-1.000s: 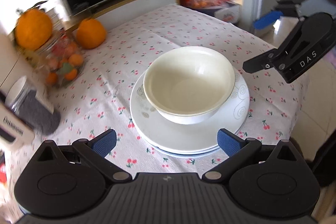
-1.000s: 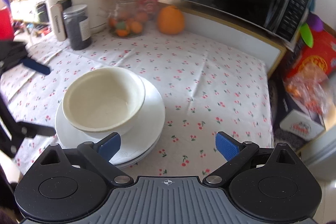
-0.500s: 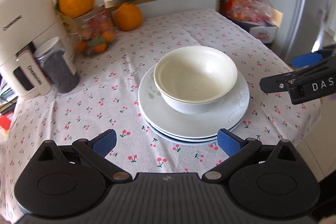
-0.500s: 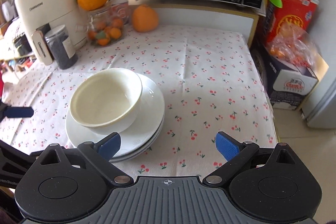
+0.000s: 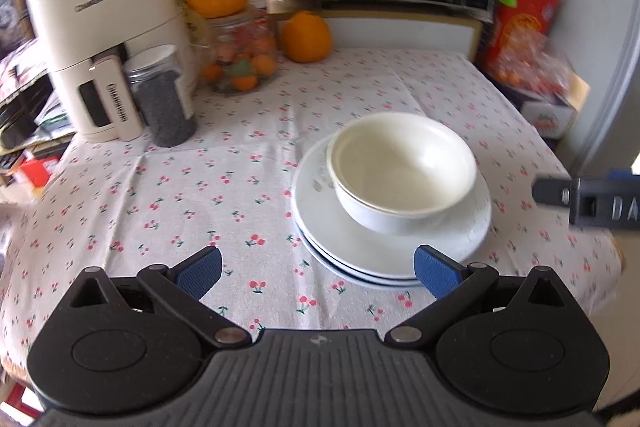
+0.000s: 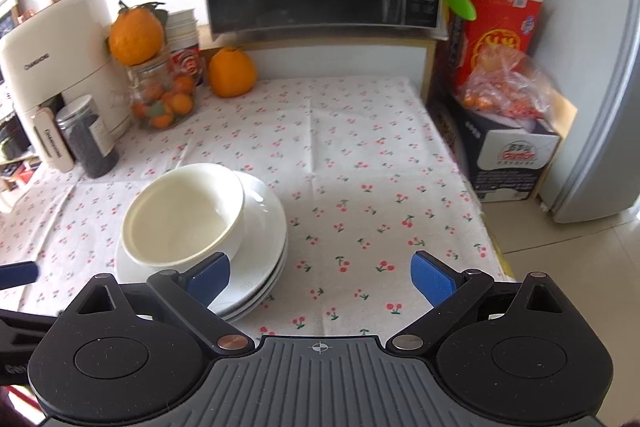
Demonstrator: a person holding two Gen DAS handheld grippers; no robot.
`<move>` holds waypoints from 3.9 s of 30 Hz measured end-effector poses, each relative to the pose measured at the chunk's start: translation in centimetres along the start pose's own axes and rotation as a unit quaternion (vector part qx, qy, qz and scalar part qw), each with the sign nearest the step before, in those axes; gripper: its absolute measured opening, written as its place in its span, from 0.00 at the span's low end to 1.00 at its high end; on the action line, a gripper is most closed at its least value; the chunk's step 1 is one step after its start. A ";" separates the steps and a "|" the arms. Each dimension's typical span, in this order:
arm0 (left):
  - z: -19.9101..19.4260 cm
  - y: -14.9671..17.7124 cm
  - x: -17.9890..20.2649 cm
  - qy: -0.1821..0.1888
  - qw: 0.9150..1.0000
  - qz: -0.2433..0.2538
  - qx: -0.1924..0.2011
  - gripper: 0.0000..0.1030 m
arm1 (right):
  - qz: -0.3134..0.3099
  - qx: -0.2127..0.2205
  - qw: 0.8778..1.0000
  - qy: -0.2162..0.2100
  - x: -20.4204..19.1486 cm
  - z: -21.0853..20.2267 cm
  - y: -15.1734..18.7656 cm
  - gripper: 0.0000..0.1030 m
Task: Organize plates and bowls
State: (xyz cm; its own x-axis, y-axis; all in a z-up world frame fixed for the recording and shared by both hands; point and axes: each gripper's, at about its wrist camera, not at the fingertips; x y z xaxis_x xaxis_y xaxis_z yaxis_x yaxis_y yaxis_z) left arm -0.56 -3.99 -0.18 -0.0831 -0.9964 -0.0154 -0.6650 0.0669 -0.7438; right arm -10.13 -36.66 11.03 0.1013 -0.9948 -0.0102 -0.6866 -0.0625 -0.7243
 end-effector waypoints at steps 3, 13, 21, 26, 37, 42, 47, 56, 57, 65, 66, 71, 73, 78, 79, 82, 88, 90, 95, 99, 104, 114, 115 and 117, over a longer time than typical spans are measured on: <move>0.0 -0.1 -0.1 -0.023 1.000 -0.014 0.003 1.00 | -0.004 -0.008 1.000 0.014 -0.6 0.4 0.6 0.95; -0.1 0.5 0.4 -0.056 0.998 -0.029 -0.015 1.00 | -0.011 -0.029 0.999 0.031 -1.9 0.8 1.3 0.95; -0.3 0.6 0.6 -0.064 0.997 -0.029 -0.021 1.00 | -0.017 -0.052 0.998 0.029 -2.5 1.6 2.0 0.95; -0.3 0.7 0.7 -0.062 0.997 -0.027 -0.024 1.00 | -0.021 -0.054 0.998 0.031 -2.7 1.7 2.2 0.95; -0.2 0.8 0.8 -0.057 0.998 -0.025 -0.030 1.00 | -0.023 -0.055 0.998 0.035 -2.7 1.8 2.3 0.95; -0.2 0.8 0.9 -0.057 0.998 -0.024 -0.030 1.00 | -0.023 -0.055 0.998 0.035 -2.7 1.8 2.3 0.95; -0.2 0.8 0.9 -0.058 0.998 -0.025 -0.030 1.00 | -0.024 -0.055 0.998 0.035 -2.7 1.8 2.3 0.95; -0.2 0.8 1.0 -0.058 0.998 -0.025 -0.030 1.00 | -0.024 -0.054 0.998 0.036 -2.6 1.8 2.2 0.95; -0.2 0.8 1.0 -0.058 0.998 -0.025 -0.030 1.00 | -0.024 -0.054 0.998 0.036 -2.6 1.8 2.2 0.95; -0.2 0.8 1.0 -0.058 0.998 -0.025 -0.030 1.00 | -0.024 -0.054 0.998 0.036 -2.6 1.7 2.2 0.95; -0.2 0.8 1.0 -0.058 0.998 -0.025 -0.030 1.00 | -0.024 -0.054 0.998 0.036 -2.6 1.7 2.2 0.95; -0.2 0.8 1.0 -0.058 0.998 -0.025 -0.030 1.00 | -0.024 -0.054 0.998 0.036 -2.6 1.7 2.2 0.95; -0.2 0.8 1.0 -0.058 0.998 -0.025 -0.030 1.00 | -0.024 -0.054 0.998 0.036 -2.6 1.7 2.2 0.95; -0.2 0.8 1.0 -0.058 0.998 -0.025 -0.030 1.00 | -0.024 -0.054 0.998 0.036 -2.6 1.7 2.3 0.95; -0.2 0.8 1.0 -0.058 0.998 -0.025 -0.030 1.00 | -0.024 -0.053 0.998 0.036 -2.5 1.7 2.2 0.95; -0.2 0.8 1.0 -0.058 0.998 -0.025 -0.030 1.00 | -0.024 -0.054 0.998 0.036 -2.5 1.7 2.2 0.95; -0.2 0.8 1.0 -0.058 0.998 -0.025 -0.030 1.00 | -0.023 -0.054 0.998 0.036 -2.5 1.7 2.2 0.95; -0.2 0.8 1.0 -0.058 0.998 -0.026 -0.031 1.00 | -0.024 -0.054 0.998 0.037 -2.5 1.7 2.2 0.95; -0.2 0.8 1.0 -0.058 0.998 -0.026 -0.030 1.00 | -0.024 -0.053 0.998 0.036 -2.6 1.7 2.2 0.95; -0.2 0.8 1.0 -0.058 0.998 -0.026 -0.031 1.00 | -0.024 -0.053 0.998 0.037 -2.4 1.7 2.2 0.95; -0.3 0.8 1.0 -0.058 0.998 -0.026 -0.031 1.00 | -0.024 -0.053 0.998 0.037 -2.5 1.7 2.2 0.95; -0.3 0.8 1.1 -0.058 0.998 -0.026 -0.031 1.00 | -0.024 -0.053 0.998 0.037 -2.4 1.7 2.2 0.95; -0.3 0.8 1.1 -0.058 0.998 -0.026 -0.031 1.00 | -0.024 -0.053 0.998 0.037 -2.5 1.7 2.2 0.95; -0.3 0.8 1.1 -0.058 0.998 -0.026 -0.031 1.00 | -0.024 -0.053 0.998 0.037 -2.4 1.7 2.2 0.95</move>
State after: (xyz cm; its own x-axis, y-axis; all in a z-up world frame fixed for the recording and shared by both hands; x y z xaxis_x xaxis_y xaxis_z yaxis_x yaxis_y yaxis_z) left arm -1.35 -5.00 -0.59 0.0364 -0.9977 -0.0577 -0.7115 0.0147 -0.7026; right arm -10.63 -34.22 8.28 0.0855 -0.9934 0.0769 -0.7549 -0.1150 -0.6457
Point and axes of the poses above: each gripper's, at about its wrist camera, not at the fingertips, and z roughly the way its jaws point, x to its right, y to its underside, and after that the axes turned 4 degrees about x, right-handed
